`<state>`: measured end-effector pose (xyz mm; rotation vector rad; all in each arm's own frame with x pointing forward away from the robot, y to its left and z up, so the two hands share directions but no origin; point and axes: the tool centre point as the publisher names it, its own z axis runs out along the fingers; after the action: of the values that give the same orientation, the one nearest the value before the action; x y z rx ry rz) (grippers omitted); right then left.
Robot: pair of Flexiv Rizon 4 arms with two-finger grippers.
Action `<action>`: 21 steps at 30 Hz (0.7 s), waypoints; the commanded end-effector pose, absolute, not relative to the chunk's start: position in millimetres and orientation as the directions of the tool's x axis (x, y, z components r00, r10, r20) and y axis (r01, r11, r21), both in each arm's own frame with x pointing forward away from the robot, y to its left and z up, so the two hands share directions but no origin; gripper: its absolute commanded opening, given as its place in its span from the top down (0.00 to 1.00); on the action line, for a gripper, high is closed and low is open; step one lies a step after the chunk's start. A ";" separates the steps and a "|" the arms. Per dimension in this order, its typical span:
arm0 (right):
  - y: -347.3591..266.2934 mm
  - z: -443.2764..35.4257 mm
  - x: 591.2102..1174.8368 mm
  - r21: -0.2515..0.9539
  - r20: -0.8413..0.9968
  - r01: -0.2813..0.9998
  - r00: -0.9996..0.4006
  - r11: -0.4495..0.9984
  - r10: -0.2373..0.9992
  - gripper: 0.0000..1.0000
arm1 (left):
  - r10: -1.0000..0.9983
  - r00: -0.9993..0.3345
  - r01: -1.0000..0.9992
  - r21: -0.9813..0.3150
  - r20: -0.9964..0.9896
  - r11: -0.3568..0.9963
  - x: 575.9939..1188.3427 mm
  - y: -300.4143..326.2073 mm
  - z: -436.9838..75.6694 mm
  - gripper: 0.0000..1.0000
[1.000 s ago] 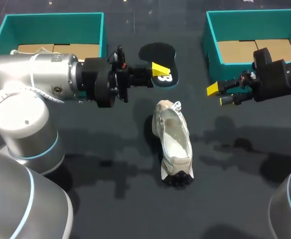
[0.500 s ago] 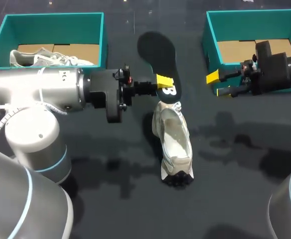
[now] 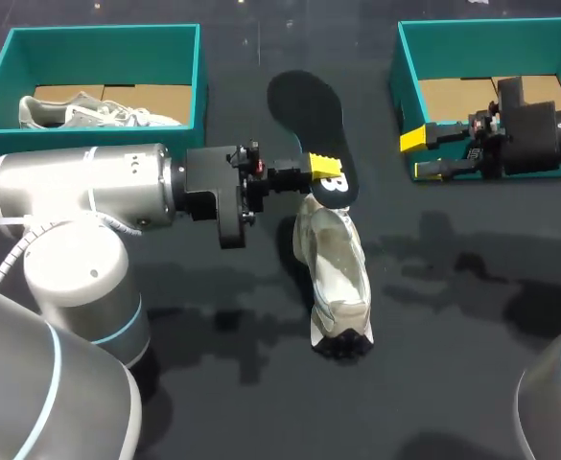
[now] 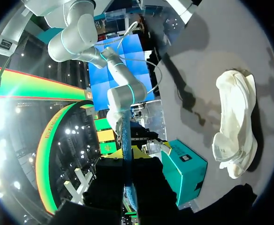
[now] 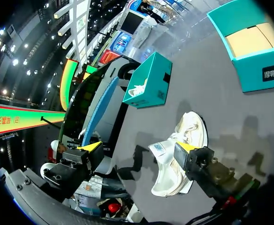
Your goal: Take the shoe out of the shoebox, open the shoe tongue, remove and reinsert the insole, then place the shoe into the shoebox
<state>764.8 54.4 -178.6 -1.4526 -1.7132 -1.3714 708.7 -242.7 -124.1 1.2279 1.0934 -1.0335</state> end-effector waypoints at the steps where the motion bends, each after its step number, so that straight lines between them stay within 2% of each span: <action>1: 55.6 -178.3 765.0 0.365 0.856 0.928 -0.301 -0.078 0.421 0.00 | -0.011 0.184 0.981 0.183 -0.983 0.069 709.0 -243.7 -124.7 1.00; 9: 57.9 -178.5 767.2 0.353 0.859 0.932 -0.290 -0.079 0.422 0.00 | -0.006 0.197 0.979 0.197 -0.980 0.047 708.6 -244.5 -128.7 1.00; 15: 69.5 -171.0 774.2 0.321 0.871 0.943 -0.261 -0.081 0.417 0.00 | 0.043 0.231 0.973 0.231 -0.972 -0.002 706.9 -248.9 -153.1 1.00; 21: 77.4 -166.1 776.9 0.331 0.865 0.944 -0.300 -0.007 0.401 0.00 | 0.069 0.229 0.973 0.228 -0.971 -0.026 707.2 -253.9 -169.3 1.00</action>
<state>767.0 75.0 -167.0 -1.4200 -1.7118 -1.3265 703.7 -248.1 -166.5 1.3713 1.0816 -1.0151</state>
